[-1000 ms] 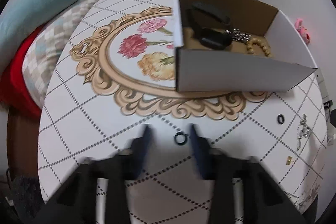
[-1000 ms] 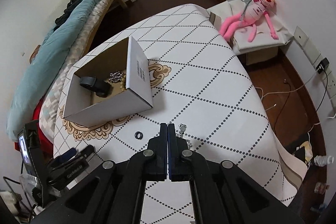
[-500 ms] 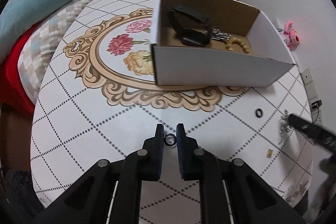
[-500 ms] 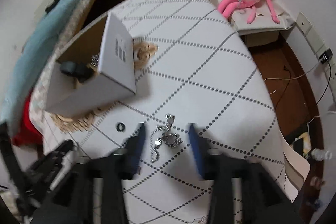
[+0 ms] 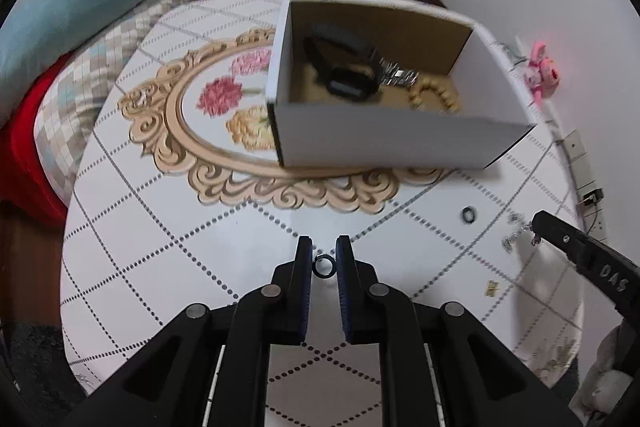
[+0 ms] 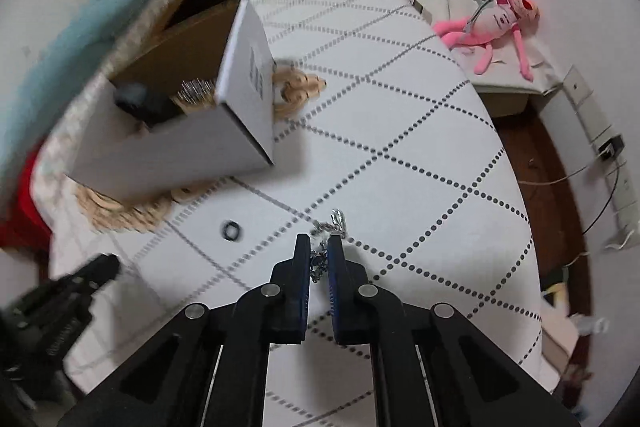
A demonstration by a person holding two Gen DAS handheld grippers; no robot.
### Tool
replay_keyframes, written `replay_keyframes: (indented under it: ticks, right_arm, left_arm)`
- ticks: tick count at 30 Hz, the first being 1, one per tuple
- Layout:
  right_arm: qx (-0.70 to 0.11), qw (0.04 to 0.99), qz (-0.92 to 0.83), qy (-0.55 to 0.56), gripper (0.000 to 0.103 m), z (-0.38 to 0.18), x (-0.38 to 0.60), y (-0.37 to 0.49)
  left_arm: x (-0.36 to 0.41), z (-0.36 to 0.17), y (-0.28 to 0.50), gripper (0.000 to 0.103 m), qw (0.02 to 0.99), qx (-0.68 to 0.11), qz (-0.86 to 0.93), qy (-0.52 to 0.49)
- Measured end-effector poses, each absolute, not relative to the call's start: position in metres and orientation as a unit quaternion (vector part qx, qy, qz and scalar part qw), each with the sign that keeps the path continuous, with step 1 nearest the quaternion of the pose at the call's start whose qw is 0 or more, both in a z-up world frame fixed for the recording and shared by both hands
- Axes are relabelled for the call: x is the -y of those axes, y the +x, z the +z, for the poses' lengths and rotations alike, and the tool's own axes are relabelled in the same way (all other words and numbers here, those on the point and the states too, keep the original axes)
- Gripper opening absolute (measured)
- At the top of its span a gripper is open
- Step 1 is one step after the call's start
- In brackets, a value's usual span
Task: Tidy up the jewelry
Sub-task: 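Grasp the silver necklace with the right gripper while the left holds the ring, then release the necklace into the box with the right gripper while the left drops the ring in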
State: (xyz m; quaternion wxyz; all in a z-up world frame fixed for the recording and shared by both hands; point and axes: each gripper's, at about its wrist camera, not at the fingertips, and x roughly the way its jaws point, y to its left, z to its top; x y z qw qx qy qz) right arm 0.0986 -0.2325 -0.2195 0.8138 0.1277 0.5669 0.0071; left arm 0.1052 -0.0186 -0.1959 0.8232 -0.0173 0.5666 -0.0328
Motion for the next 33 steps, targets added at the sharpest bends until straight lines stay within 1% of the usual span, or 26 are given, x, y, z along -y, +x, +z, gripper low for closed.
replay_keyframes:
  ticks: [4, 11, 15, 19, 28, 30, 31, 32, 33]
  right_arm:
    - [-0.541, 0.823, 0.039, 0.169, 0.008, -0.183, 0.237, 0.099]
    - [-0.500, 0.835, 0.101, 0.206, 0.008, -0.118, 0.233, 0.117]
    - [-0.488, 0.835, 0.134, 0.215, 0.008, -0.093, 0.222, 0.141]
    - [-0.495, 0.830, 0.148, 0.210, 0.008, -0.091, 0.209, 0.171]
    - [-0.565, 0.782, 0.176, 0.196, 0.009, -0.137, 0.178, 0.226]
    - [-0.579, 0.774, 0.178, 0.185, 0.009, -0.147, 0.172, 0.233]
    - [-0.589, 0.767, 0.180, 0.180, 0.010, -0.153, 0.168, 0.236]
    - [-0.599, 0.760, 0.176, 0.179, 0.010, -0.158, 0.166, 0.240]
    - [-0.606, 0.755, 0.174, 0.178, 0.011, -0.162, 0.165, 0.242]
  left_arm:
    - [0.020, -0.166, 0.108, 0.009, 0.833, -0.550, -0.052, -0.033]
    - [0.020, -0.102, 0.135, 0.009, 0.846, -0.518, -0.096, -0.075]
    - [0.018, -0.088, 0.161, 0.009, 0.847, -0.515, -0.108, -0.079]
    - [0.012, -0.095, 0.187, 0.010, 0.841, -0.526, -0.104, -0.072]
    - [0.002, -0.121, 0.225, 0.012, 0.814, -0.571, -0.078, -0.067]
    - [-0.001, -0.122, 0.228, 0.017, 0.813, -0.574, -0.068, -0.070]
    - [-0.003, -0.123, 0.229, 0.027, 0.812, -0.576, -0.063, -0.071]
    - [-0.005, -0.123, 0.231, 0.043, 0.812, -0.577, -0.057, -0.073]
    - [-0.008, -0.121, 0.231, 0.053, 0.814, -0.574, -0.048, -0.073]
